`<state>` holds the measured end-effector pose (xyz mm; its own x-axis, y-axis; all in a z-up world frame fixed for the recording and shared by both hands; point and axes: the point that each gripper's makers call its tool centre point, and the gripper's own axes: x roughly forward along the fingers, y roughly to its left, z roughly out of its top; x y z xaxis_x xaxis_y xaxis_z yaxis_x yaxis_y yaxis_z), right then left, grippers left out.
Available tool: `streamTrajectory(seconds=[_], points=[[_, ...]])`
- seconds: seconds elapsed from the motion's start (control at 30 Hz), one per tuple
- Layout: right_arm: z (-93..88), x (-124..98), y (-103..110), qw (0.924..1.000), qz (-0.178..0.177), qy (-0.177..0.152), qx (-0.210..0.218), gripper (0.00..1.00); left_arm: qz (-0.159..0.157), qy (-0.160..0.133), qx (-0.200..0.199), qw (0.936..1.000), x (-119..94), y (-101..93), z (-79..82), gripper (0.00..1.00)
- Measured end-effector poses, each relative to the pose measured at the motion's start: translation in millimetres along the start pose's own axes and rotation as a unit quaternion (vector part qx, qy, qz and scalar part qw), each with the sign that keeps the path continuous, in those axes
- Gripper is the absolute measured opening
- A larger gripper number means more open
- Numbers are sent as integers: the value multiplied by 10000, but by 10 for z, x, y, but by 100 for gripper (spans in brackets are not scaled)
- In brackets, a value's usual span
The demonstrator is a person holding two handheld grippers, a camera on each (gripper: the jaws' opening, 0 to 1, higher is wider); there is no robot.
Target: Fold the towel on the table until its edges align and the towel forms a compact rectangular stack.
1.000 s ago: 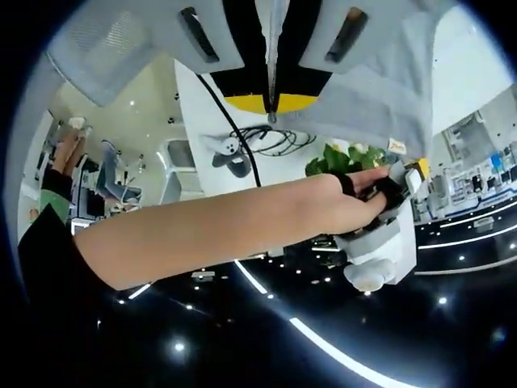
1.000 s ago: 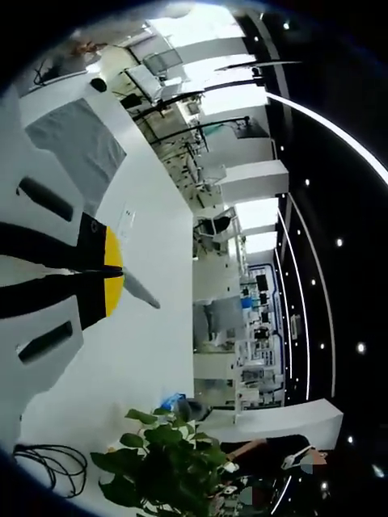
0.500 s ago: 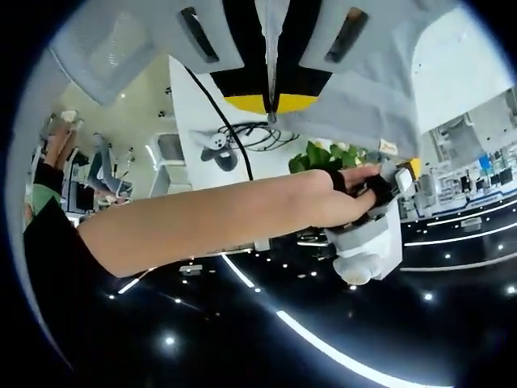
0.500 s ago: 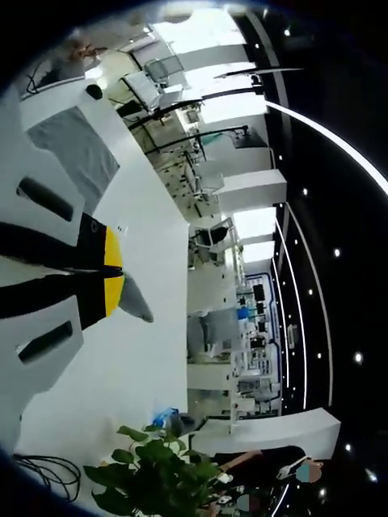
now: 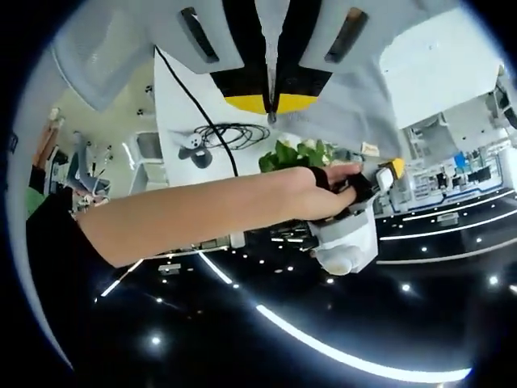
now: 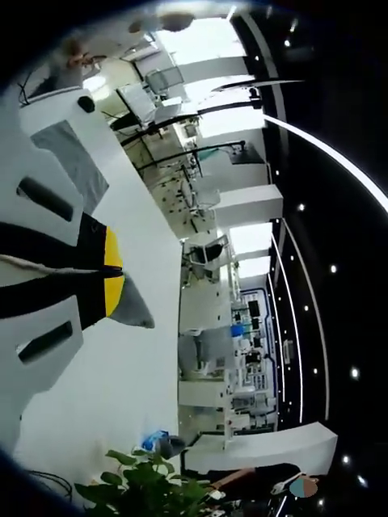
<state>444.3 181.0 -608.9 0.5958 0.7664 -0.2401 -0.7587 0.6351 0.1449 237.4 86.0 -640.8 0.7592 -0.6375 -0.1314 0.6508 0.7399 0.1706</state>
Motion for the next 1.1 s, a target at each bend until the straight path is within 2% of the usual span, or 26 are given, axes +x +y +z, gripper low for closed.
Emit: streamTrajectory(seconds=[0.53,1.1], points=[[270,344,657,9987,473,-162,-58,0,678,-252,17,9974,-568,433,233,2],[391,648,1170,9965,813,-155,-69,0,1227,-325,-61,9919,-1086,760,228,2]])
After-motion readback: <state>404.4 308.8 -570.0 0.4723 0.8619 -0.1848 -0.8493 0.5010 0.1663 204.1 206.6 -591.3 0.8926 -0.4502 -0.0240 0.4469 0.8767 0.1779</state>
